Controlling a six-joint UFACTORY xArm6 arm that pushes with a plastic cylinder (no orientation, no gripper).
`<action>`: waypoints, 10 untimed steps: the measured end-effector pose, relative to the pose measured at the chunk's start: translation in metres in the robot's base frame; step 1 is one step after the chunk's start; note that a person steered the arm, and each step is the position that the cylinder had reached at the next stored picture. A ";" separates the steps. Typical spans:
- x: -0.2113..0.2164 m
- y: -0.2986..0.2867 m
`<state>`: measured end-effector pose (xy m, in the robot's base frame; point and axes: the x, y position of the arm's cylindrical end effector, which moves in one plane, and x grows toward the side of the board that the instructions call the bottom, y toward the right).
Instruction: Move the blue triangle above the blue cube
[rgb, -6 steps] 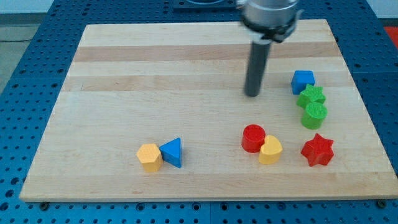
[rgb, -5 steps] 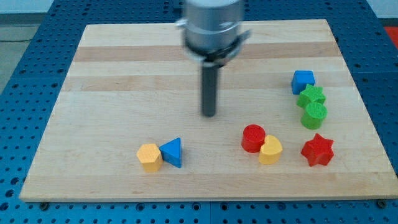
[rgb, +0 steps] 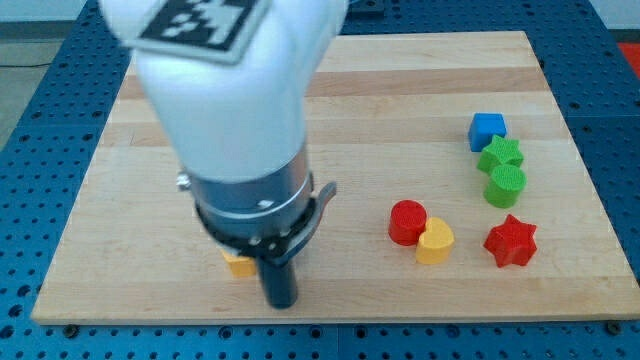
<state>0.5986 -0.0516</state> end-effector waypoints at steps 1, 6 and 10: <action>-0.048 -0.015; -0.255 -0.034; -0.282 0.154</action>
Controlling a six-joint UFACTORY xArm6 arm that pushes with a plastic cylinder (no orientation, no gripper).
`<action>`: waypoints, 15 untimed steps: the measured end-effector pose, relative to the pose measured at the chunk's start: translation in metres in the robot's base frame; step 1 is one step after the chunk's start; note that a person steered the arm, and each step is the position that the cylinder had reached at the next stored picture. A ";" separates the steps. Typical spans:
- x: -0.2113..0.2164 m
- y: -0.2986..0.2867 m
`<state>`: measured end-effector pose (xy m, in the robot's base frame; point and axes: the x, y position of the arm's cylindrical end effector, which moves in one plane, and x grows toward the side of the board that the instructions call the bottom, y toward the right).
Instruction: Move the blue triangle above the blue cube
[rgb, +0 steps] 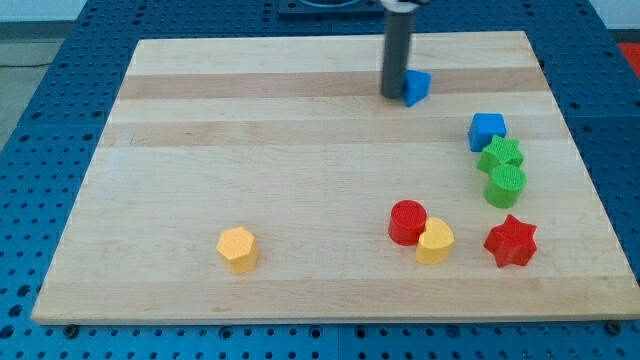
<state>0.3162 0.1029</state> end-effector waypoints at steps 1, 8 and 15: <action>-0.015 0.018; -0.003 0.048; 0.048 0.006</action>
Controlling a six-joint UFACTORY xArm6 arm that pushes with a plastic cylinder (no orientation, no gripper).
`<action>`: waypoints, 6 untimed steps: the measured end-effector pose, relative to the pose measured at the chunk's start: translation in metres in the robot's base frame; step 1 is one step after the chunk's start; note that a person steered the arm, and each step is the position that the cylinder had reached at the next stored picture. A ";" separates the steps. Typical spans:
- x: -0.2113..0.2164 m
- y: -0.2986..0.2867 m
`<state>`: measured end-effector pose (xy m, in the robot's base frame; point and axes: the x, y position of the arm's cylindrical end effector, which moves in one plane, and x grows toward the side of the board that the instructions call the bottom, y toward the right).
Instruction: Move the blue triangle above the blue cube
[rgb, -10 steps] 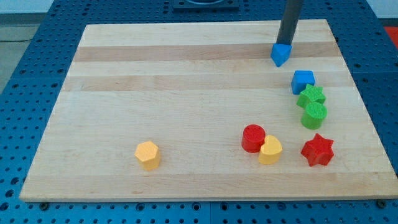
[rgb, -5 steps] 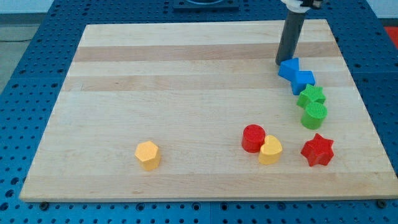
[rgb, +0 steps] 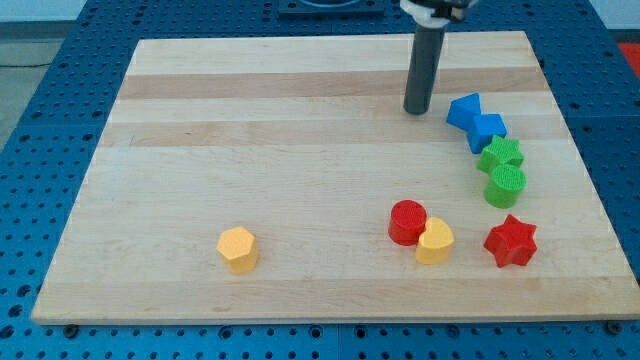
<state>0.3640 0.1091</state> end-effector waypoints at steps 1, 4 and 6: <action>0.009 0.004; 0.000 0.029; -0.001 0.044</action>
